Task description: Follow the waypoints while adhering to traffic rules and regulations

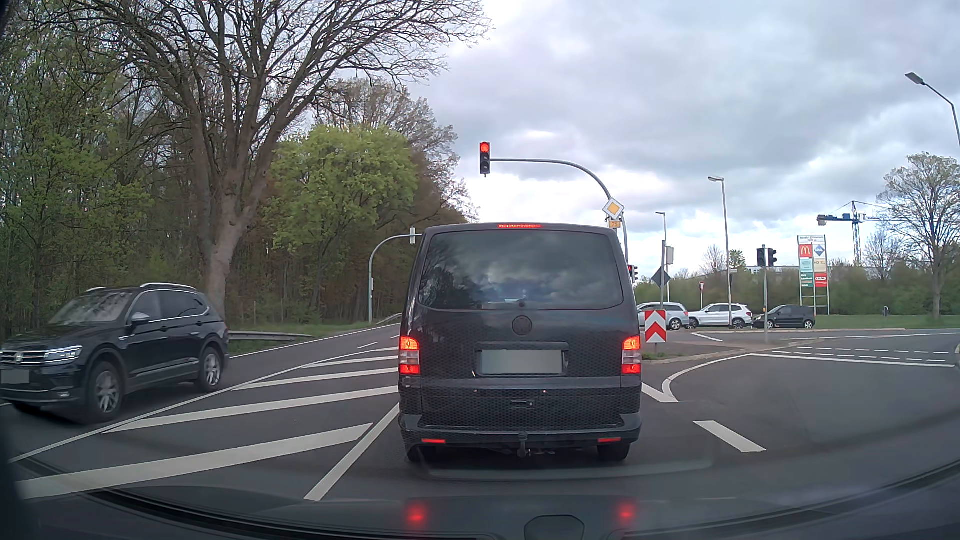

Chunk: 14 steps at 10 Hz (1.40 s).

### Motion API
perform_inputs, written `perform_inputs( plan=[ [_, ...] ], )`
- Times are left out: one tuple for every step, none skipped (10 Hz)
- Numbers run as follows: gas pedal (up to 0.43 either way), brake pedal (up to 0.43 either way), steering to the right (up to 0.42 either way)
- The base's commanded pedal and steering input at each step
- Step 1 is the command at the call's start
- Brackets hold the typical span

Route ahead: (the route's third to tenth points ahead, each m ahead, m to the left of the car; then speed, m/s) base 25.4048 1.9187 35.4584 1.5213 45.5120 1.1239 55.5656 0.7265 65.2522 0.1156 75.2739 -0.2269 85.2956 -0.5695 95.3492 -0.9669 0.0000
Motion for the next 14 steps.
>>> perform_inputs(
  plan=[
    [0.0, 0.201, -0.001],
    [0.0, 0.201, -0.001],
    [0.0, 0.201, -0.001],
    [0.0, 0.201, -0.001],
    [0.0, 0.201, -0.002],
    [0.0, 0.201, -0.002],
    [0.0, 0.201, -0.002],
    [0.0, 0.201, -0.001],
    [0.0, 0.201, -0.001],
    [0.0, 0.201, -0.001],
    [0.0, 0.201, -0.001],
    [0.0, 0.201, -0.001],
    [0.0, 0.201, -0.001],
    [0.0, 0.201, -0.002]
  ],
)
